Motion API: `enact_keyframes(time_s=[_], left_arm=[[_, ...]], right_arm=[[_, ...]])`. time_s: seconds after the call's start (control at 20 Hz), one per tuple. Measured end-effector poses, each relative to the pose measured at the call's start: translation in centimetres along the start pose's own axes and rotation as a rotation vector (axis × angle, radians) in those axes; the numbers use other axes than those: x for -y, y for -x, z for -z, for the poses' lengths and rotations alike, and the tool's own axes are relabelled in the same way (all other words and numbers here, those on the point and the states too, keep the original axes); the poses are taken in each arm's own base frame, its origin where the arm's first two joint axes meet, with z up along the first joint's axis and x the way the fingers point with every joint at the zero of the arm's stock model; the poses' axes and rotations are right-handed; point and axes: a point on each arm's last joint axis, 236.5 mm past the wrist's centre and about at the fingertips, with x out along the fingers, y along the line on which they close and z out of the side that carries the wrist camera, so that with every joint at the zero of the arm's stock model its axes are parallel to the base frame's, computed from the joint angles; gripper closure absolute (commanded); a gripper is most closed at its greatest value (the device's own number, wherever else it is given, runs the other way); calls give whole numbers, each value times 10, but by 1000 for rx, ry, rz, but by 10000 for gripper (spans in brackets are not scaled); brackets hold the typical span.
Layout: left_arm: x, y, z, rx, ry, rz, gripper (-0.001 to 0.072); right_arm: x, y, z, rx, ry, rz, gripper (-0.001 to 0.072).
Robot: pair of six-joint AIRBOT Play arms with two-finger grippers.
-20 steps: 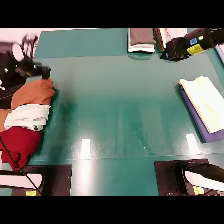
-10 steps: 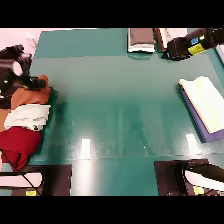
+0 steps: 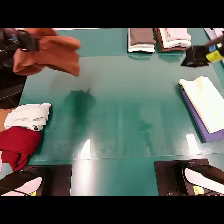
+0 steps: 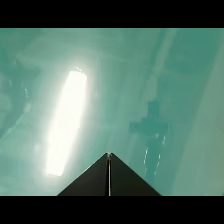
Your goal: Fold the shirts.
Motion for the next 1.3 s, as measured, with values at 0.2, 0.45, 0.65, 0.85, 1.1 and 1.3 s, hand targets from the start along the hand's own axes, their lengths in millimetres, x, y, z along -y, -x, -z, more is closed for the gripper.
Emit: enact_keyframes(time_s=[0.2, 0.45, 0.65, 0.85, 1.1, 1.3], left_arm=[[138, 0, 9, -35, -165, 288, 678], [299, 3, 46, -77, -286, 627, 154], [302, -14, 53, -110, -258, 635, 153], [226, -57, 62, -218, -108, 507, 153], [156, -97, 99, -353, 82, 426, 153], [158, -121, 136, -456, 161, 456, 153]], right_arm=[[38, -20, 51, -37, -133, 46, 693], [46, -43, 79, 7, -270, -30, 315], [46, -57, 86, 33, -317, -87, 313], [47, -84, 115, -35, -338, -110, 190], [49, -125, 165, -147, -367, -122, 187], [45, -157, 183, -227, -368, -152, 195]])
